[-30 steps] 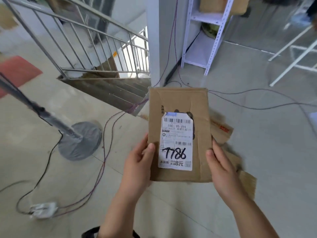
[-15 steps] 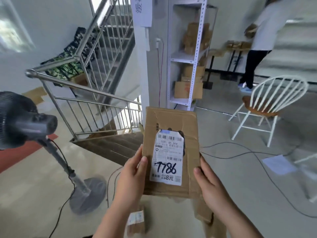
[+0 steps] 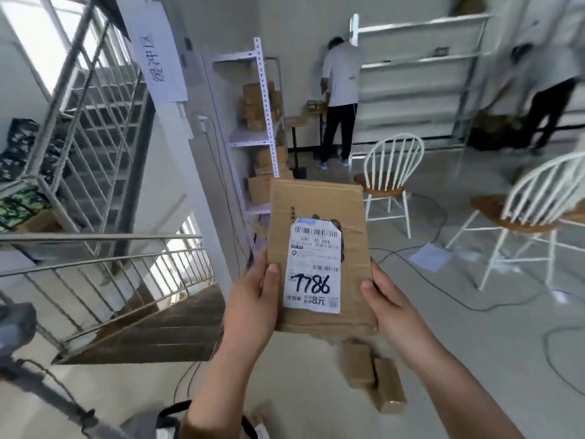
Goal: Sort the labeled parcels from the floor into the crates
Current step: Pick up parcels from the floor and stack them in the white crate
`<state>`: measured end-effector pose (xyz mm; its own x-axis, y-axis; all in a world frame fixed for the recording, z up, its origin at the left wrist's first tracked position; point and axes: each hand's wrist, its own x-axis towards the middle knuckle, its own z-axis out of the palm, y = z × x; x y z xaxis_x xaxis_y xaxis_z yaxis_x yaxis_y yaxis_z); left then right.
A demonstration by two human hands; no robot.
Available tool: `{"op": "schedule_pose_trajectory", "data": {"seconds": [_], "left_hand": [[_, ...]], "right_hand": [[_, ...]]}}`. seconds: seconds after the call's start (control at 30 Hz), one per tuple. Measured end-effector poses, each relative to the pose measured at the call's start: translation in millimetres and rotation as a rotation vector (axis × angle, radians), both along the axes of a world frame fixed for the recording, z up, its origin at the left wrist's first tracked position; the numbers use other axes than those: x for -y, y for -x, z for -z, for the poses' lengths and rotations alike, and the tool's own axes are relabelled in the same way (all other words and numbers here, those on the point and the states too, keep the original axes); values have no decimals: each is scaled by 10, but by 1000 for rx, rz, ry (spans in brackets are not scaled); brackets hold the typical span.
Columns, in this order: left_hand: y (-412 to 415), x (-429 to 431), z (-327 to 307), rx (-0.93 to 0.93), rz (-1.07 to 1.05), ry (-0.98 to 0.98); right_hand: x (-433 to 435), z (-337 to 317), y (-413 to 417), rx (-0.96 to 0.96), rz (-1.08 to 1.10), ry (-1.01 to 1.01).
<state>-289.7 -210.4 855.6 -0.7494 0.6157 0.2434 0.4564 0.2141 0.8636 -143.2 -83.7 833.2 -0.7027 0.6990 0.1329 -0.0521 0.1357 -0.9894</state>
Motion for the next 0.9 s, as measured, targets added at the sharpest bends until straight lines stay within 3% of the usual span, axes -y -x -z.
{"op": "schedule_pose_trajectory", "data": {"seconds": [0.23,0.53,0.73,0.9], "left_hand": [[-795,-639,-117,9,398,-69],[-3185,-991,-201,133,965,-56],[-5053,-491,-65,314,1412,-32],[-6325,322,-23,284,1870,77]], "right_hand": [[87,-121,-1230,-76,384,50],[875,-292,-3602,-53,957,2],[2096,-269,-5197,-88,1346,54],[3378,-190,-5883,-240,1700,84]]}}
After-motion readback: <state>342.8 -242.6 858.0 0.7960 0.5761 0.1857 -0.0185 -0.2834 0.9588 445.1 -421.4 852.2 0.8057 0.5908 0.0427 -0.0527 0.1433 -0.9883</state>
